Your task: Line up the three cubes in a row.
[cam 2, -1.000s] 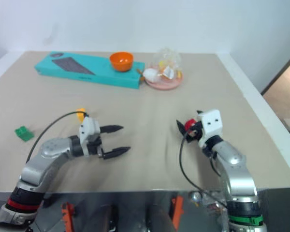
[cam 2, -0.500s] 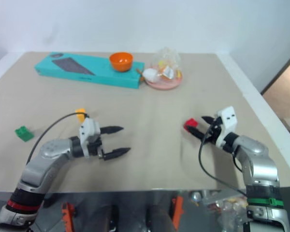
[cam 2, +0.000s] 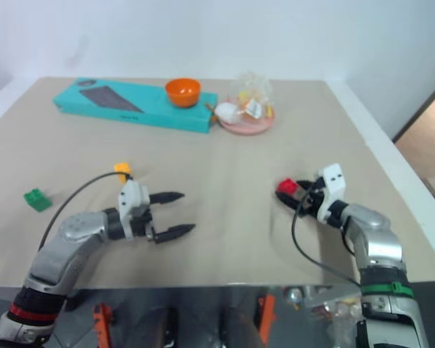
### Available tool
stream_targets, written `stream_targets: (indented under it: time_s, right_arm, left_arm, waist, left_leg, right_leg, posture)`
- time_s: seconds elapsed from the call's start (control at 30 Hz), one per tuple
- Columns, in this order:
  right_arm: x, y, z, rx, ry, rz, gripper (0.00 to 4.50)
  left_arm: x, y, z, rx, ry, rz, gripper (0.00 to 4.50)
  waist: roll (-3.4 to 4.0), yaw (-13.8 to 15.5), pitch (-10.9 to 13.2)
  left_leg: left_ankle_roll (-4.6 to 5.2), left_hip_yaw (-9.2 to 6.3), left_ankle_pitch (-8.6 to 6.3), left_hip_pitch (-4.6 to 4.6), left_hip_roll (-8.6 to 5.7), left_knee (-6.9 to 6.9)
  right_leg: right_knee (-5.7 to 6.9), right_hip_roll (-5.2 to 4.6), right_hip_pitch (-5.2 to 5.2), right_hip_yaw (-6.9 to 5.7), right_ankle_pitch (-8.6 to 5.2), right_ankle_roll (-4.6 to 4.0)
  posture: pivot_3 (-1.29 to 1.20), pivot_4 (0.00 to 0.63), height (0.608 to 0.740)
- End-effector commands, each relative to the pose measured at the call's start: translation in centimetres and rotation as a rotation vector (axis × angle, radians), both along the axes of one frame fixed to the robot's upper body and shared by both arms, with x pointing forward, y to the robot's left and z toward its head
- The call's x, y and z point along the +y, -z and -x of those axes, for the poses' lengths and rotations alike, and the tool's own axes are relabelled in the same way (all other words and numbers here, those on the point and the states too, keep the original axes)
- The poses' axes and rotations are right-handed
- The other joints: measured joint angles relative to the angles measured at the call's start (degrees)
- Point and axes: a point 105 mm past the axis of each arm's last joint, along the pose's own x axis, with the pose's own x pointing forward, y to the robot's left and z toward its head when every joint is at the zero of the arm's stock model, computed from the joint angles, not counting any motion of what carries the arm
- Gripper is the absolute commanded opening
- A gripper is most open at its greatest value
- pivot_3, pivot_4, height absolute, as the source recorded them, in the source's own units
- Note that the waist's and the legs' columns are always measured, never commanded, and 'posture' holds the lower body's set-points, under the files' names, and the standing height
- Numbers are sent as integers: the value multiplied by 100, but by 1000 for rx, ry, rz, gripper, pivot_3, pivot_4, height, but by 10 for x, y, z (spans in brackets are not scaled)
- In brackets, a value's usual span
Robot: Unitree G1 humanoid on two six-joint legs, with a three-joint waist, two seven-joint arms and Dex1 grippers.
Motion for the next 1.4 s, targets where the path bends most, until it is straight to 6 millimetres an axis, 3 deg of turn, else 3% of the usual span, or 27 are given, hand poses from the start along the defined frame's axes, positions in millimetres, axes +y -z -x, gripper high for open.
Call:
stream_targets:
  time_s: [0.03, 0.17, 0.33, 0.47, 0.63, 0.8, 1.0, 1.4]
  right_arm:
    - [4, -16, -4, -59, -24, -3, 2662]
    - [8, -19, -4, -77, -31, 7, 1291]
    - [28, -32, 1, -112, -132, 56, 1235]
    - [76, -48, 5, -137, -338, 71, 1235]
    - [134, -43, 19, -119, -650, 163, 1235]
    - [165, -36, 22, -85, -833, 218, 1235]
    - [174, -32, 19, -63, -907, 253, 1235]
    - [175, -17, 10, -64, -932, 300, 1235]
  left_arm:
    - [0, -12, 2, -56, -3, 20, 4500]
    - [3, -11, 0, -55, -17, 19, 4500]
    - [9, -10, -3, -53, -36, 15, 4500]
    - [21, -5, -4, -43, -79, 7, 4500]
    - [34, 4, -1, -22, -67, -2, 4500]
    - [40, 1, 7, -74, 11, -43, 4500]
    - [48, -2, 8, -96, 24, -76, 4500]
    - [40, 1, 14, -89, 16, -59, 4500]
  waist:
    - [0, 0, 0]
    - [1, 2, 0]
    - [6, -1, 3]
    - [10, -14, 5]
    - [11, 0, 5]
    - [13, 8, 7]
    - [13, 12, 7]
    - [14, 6, 8]
  left_leg:
    - [0, 0, 0, 1, 0, 0]
    - [0, -1, 0, 1, 0, 0]
    - [0, 1, 0, 1, 2, 0]
    - [0, 5, 0, 5, 10, 0]
    - [0, 0, 0, 8, 14, 0]
    - [0, 4, 0, -2, 12, 2]
    - [0, 2, 0, -5, 7, 3]
    - [-1, 1, 0, -3, 12, 3]
  right_leg:
    - [0, 2, 0, 1, 1, 0]
    - [1, 2, 0, 0, 2, 0]
    - [1, 2, -1, 2, 2, 1]
    - [3, 10, -2, 5, 4, -3]
    - [6, 15, -2, -1, 5, -11]
    - [5, 6, -9, -3, 4, -12]
    - [5, -6, -9, -9, 1, -9]
    - [11, -2, -11, -9, 1, -15]
  posture:
    - [0, 150, 740]
    - [0, 150, 740]
    - [0, 150, 740]
    - [0, 150, 740]
    - [0, 150, 740]
    - [0, 150, 740]
    - [0, 150, 740]
    - [0, 150, 740]
